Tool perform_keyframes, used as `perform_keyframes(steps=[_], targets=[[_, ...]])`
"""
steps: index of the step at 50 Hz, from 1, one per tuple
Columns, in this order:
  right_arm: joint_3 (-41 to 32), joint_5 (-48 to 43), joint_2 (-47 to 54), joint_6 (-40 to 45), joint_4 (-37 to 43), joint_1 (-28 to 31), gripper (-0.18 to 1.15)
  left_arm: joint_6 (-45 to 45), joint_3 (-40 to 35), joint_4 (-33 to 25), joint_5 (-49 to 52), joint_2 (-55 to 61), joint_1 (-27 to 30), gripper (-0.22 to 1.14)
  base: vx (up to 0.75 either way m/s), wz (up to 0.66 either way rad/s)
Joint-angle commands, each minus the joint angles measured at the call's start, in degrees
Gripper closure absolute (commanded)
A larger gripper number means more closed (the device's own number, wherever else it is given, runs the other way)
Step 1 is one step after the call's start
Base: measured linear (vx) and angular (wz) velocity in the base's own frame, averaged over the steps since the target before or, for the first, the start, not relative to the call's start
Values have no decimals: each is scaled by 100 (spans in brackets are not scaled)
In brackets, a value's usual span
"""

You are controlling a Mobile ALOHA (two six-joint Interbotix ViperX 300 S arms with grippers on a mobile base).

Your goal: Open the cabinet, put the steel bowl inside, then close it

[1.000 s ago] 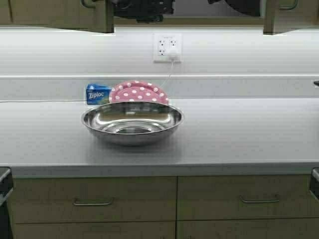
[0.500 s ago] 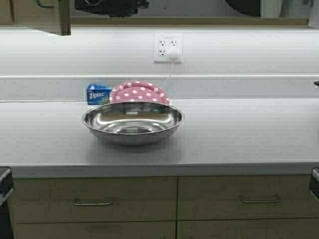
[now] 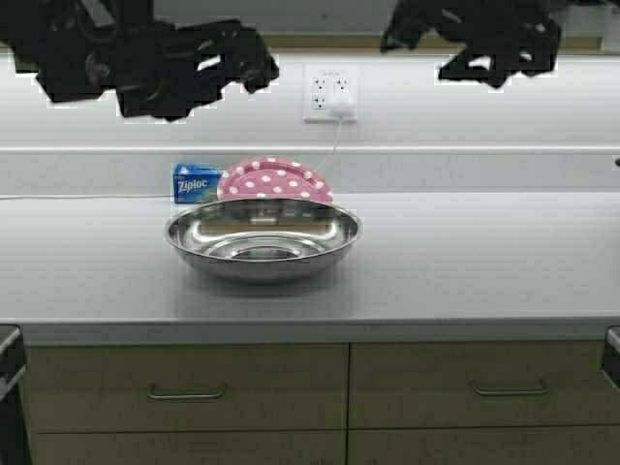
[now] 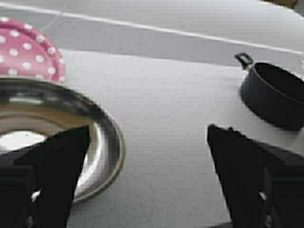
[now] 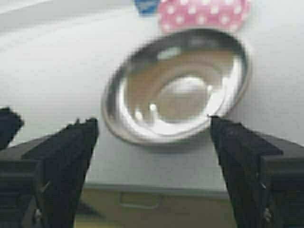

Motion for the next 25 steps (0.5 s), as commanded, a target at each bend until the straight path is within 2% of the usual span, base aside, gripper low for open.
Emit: perform_keyframes(steps=[1, 10, 16, 21, 25], targets=[[352, -940, 606, 721, -264, 26, -3, -615, 264, 35, -1046, 853, 431, -11, 0, 0], [413, -2197, 1925, 1995, -1002, 26, -3, -1696, 167, 132, -2092, 2294, 844, -11, 0, 0], [352, -3357, 2918, 2610, -1046, 18, -3, -2399, -141, 360, -2593, 3094, 1116, -11, 1, 4], [114, -3814, 3691, 2892, -1151, -70, -3, -2821, -466, 817, -2865, 3568, 1485, -11, 1, 6], [-105, -3938, 4113, 3067, -1336, -237, -3, -3067, -756, 1424, -2900, 3850, 1863, -11, 2, 8]])
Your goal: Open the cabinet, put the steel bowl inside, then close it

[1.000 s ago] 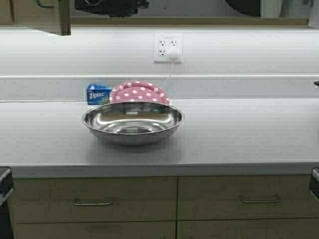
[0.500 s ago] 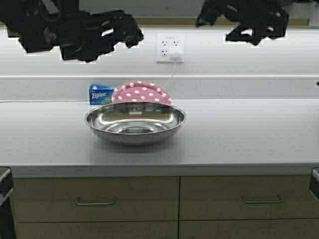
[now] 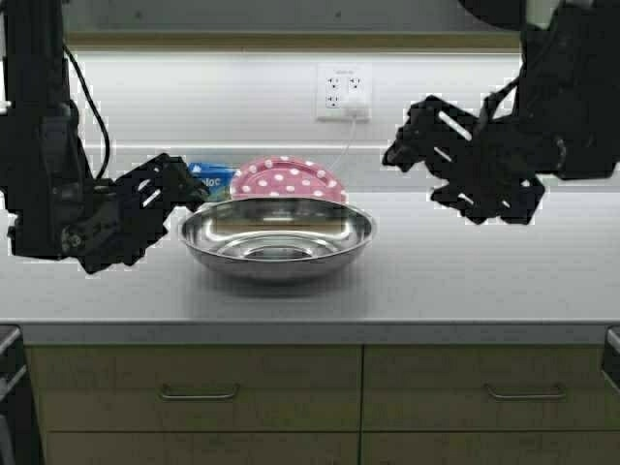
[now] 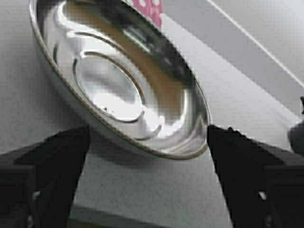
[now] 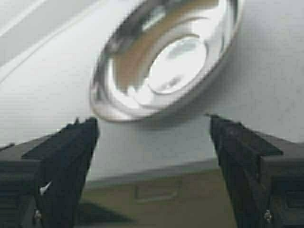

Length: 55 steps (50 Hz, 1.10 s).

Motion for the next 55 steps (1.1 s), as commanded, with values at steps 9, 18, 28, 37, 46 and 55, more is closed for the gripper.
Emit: perform_keyframes(steps=[9, 18, 28, 37, 46, 55], targets=[[-580, -905, 1134, 791, -703, -782, -3, -791, -1046, 1775, -141, 765, 1266, -11, 5, 11], [-984, -1037, 1793, 1345, -1389, -1380, -3, -1099, -1477, 1995, -141, 1081, 1529, -11, 9, 10], [-1213, -1890, 2681, 1600, -1362, -1670, -3, -1301, -1934, 2136, -141, 1503, 1538, -11, 12, 6], [-2285, -2013, 3586, 2224, -1916, -2092, -3, -1688, -2628, 2145, 26, 1828, 1538, -11, 11, 1], [-3542, -2065, 4140, 2988, -2681, -2382, -3, -2153, -3445, 2145, 483, 2083, 1547, -11, 7, -3], [-4166, -2004, 4482, 3683, -2777, -2566, -3, -2338, -3894, 2145, 835, 2188, 1547, -11, 4, -3]])
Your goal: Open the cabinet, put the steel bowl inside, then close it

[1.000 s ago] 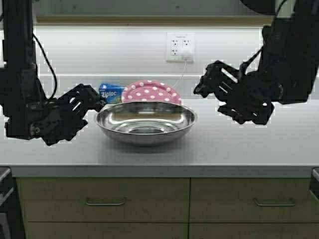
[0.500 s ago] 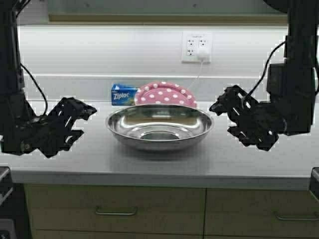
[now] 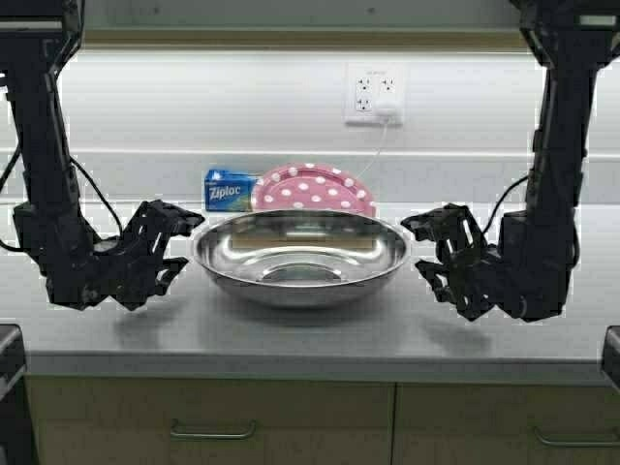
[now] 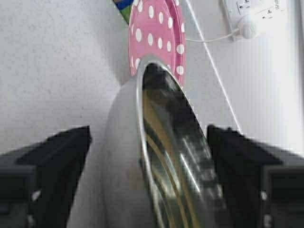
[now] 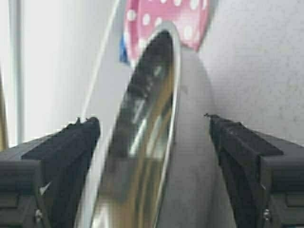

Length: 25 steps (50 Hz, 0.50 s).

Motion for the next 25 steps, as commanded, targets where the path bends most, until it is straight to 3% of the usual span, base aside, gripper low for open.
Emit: perform_keyframes(steps=[1, 17, 25], targets=[[-343, 0, 53, 343, -123, -114, -3, -44, -237, 18, 123, -97, 9, -11, 4, -2], [-659, 9, 264, 800, -642, -114, 0, -70, -176, 18, 132, -105, 9, -11, 3, -1], [-826, 9, 316, 1063, -879, -105, 11, -70, -176, 18, 141, -105, 0, -11, 0, 0]])
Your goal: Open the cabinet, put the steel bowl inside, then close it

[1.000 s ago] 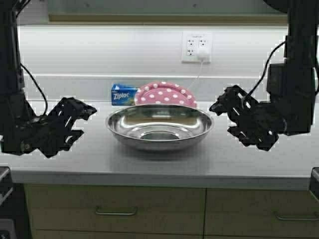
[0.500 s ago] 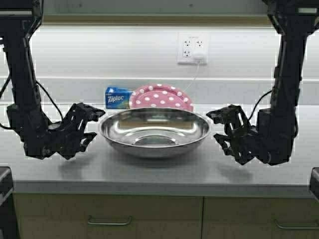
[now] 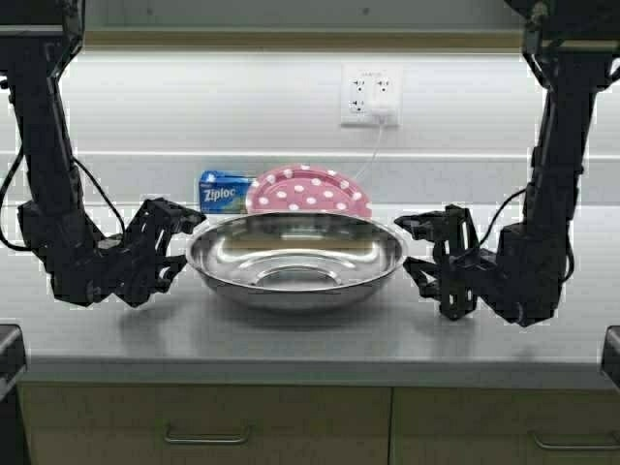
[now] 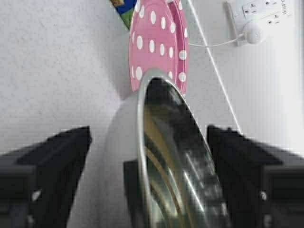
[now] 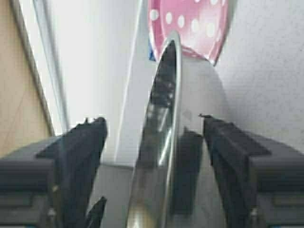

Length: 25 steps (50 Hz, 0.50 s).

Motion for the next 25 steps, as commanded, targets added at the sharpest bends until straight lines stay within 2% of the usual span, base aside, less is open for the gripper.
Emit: perform_keyframes(steps=[1, 10, 14, 18, 25], targets=[[-114, 26, -44, 105, -202, 35, 12, 0, -18, 18, 9, -132, 0, -11, 0, 0], [-193, 26, -44, 123, -404, 35, 31, -35, 18, 26, 0, -132, 9, -7, 0, -1], [-202, 26, 0, 132, -413, 35, 38, -105, 18, 53, 9, -141, 0, 4, -1, 0], [-202, 26, 44, 132, -413, 35, 43, -158, 18, 123, 9, -149, 9, 30, 0, 0], [-193, 26, 114, 202, -396, 35, 54, -149, 79, 167, 9, -193, 0, 97, 0, 0]])
